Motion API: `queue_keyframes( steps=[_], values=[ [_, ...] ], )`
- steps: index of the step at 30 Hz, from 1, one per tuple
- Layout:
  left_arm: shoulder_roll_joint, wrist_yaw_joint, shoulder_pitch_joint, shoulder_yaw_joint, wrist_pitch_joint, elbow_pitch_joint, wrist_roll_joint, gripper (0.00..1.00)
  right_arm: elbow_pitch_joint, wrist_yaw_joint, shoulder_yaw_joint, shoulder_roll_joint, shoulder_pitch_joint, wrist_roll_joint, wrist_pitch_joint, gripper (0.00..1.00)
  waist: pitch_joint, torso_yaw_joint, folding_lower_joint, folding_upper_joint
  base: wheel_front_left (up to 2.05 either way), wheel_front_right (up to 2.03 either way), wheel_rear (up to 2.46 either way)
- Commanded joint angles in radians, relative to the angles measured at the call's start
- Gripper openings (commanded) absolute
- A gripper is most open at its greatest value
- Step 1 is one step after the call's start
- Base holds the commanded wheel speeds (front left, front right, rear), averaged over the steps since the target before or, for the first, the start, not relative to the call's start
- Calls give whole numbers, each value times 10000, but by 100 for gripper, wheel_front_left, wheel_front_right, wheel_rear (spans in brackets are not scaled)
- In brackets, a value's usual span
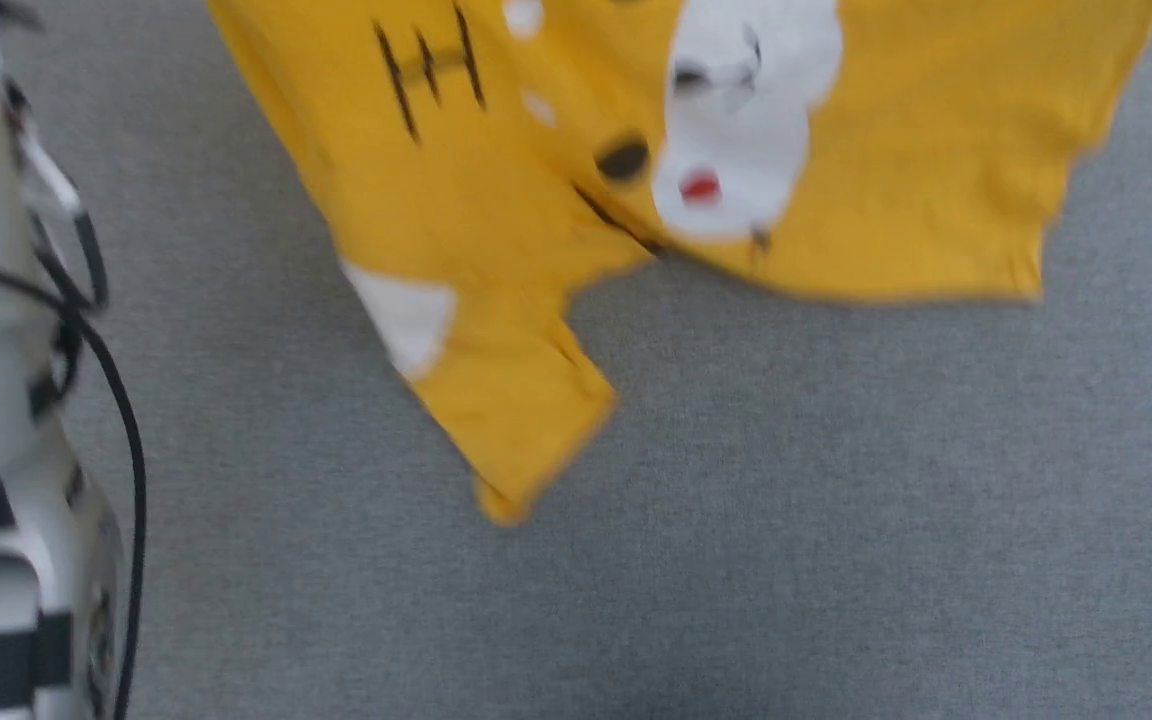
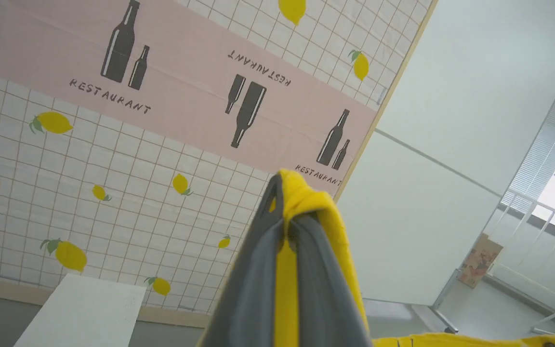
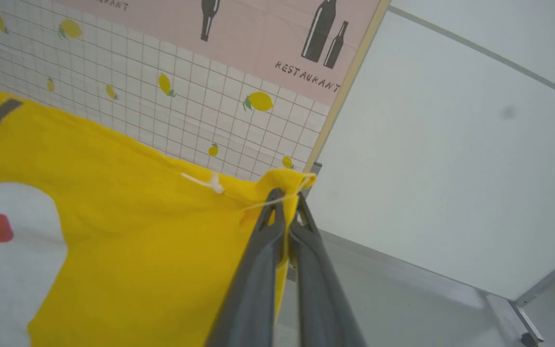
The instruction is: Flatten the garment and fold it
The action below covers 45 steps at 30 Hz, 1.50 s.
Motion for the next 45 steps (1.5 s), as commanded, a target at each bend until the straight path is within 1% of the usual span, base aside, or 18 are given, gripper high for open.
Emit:
queue_keyframes(
  steps=[1, 6, 10, 14, 16, 18, 21, 26, 28, 29, 30, 31, 35, 37, 42, 45],
  values=[
    [-43, 89, -777, 106, -204, 231, 77, 0, 320, -15, 61, 8, -631, -22, -57, 0, 1359, -468, -1, -1, 0, 0, 0],
    [61, 172, -3201, 377, -1210, 1207, 557, 0, 1529, -15, 51, 334, -2713, -566, -596, 0, 2024, -620, -1, -1, 0, 0, 0],
    [114, 1, -4667, 605, -2234, 1785, 766, 0, 2313, -15, -62, 655, -3880, -1208, -1352, 0, 2326, -631, -1, -1, 0, 0, 0],
    [198, -381, -5503, 625, -3141, 2176, 966, 0, 2847, -15, -181, 922, -4544, -1691, -2261, 0, 2480, -524, -1, -1, 0, 0, 0],
    [206, -673, -5587, 612, -3414, 2372, 908, 0, 3075, -15, -190, 1024, -4612, -1772, -2694, 0, 2523, -429, -1, -1, 0, 0, 0],
    [236, -966, -5336, 579, -3517, 2634, 809, 0, 3309, -15, -113, 1061, -4459, -1780, -3104, 0, 2519, -319, -1, -1, 0, 0, 0],
    [442, -1335, -4288, 354, -3383, 3163, 859, 0, 3647, -15, 252, 1025, -3768, -1560, -3625, 0, 2363, -142, -1, -1, 0, 0, 0],
    [919, -1609, -1930, -199, -2899, 3856, 1205, 0, 4076, -15, 940, 883, -2095, -834, -4142, 0, 1848, 33, -1, -1, 0, 0, 0],
    [1211, -1679, -808, -469, -2551, 3938, 1380, 0, 4152, -15, 1103, 843, -1337, -543, -4204, 0, 1565, 87, -1, -1, 0, 0, 0],
    [1344, -1722, -161, -658, -2245, 4002, 1439, 0, 4178, -15, 1179, 849, -897, -374, -4219, 0, 1362, 95, -1, -1, 0, 0, 0],
    [1588, -1788, 1626, -939, -1237, 3880, 1211, 0, 4129, -15, 1305, 819, 289, 24, -4124, 0, 821, 161, -1, -1, 0, 0, 0],
    [1655, -1789, 2320, -1024, -830, 3743, 1082, 0, 4067, -15, 1369, 816, 755, 157, -4065, 0, 588, 176, -1, -1, 0, 0, 0],
    [1849, -1680, 4902, -1252, 786, 2816, 384, 0, 3660, -15, 1392, 769, 2434, 600, -3887, 0, -106, 233, -1, -1, 0, 0, 0],
    [1958, -1535, 6145, -1322, 1476, 2138, 42, 0, 3450, -15, 1347, 721, 3227, 737, -3833, 0, -419, 270, -1, -1, 0, 0, 0],
    [2318, -1007, 8966, -1418, 2741, 366, -583, 0, 3042, -15, 892, 796, 4952, 847, -3891, 0, -1113, 327, -1, -1, 0, 0, 0],
    [2432, -721, 10235, -1356, 3196, -390, -981, 0, 2989, -15, 652, 866, 5835, 775, -3896, 0, -1462, 379, -1, -1, 0, 0, 0]
  ],
)
